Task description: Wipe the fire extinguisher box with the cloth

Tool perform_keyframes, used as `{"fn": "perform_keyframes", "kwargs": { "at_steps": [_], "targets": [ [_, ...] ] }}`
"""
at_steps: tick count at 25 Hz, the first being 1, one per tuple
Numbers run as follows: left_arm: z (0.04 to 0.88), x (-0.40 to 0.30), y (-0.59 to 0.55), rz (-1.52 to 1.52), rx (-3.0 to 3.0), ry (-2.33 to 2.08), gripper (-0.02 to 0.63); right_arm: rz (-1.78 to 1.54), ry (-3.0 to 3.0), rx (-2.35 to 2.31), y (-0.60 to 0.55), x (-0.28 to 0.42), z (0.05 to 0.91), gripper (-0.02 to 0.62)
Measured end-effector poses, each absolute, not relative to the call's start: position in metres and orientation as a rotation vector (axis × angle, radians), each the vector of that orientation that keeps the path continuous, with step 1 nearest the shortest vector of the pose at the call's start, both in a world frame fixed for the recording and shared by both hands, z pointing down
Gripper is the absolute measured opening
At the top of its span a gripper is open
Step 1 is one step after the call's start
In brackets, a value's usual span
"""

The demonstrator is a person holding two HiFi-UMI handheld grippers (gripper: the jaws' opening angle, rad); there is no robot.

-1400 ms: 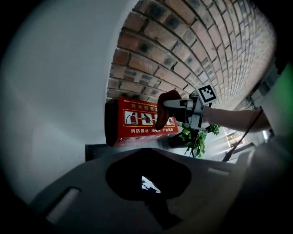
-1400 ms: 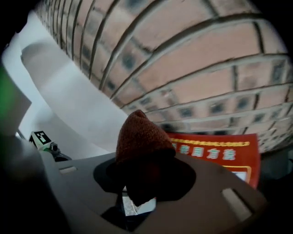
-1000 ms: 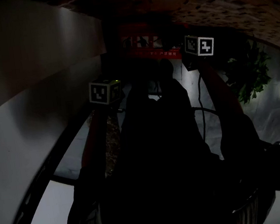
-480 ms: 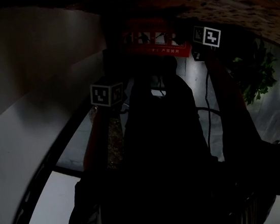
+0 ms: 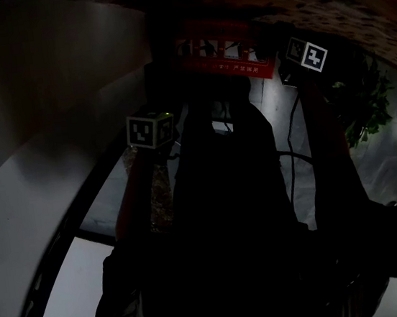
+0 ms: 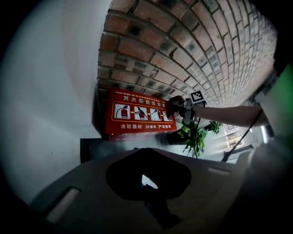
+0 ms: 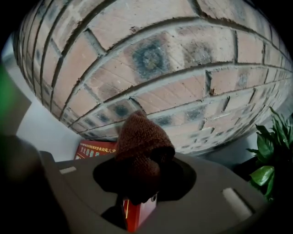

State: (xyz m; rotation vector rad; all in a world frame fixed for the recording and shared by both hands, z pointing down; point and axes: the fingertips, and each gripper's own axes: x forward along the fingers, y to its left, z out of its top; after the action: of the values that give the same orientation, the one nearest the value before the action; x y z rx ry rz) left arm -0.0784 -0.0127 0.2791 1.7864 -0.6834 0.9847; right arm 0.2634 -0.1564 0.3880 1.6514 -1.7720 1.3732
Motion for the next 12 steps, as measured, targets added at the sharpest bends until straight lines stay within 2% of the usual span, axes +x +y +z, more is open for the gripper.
{"fn": "perform_keyframes", "kwargs": {
  "at_steps": [12],
  "targets": [
    [0.287, -0.089, -0.006, 0.938, 1.776, -0.687, 0.003, 1.234, -1.630, 1.769, -0.161, 0.252, 0.384, 0.124]
  ]
}}
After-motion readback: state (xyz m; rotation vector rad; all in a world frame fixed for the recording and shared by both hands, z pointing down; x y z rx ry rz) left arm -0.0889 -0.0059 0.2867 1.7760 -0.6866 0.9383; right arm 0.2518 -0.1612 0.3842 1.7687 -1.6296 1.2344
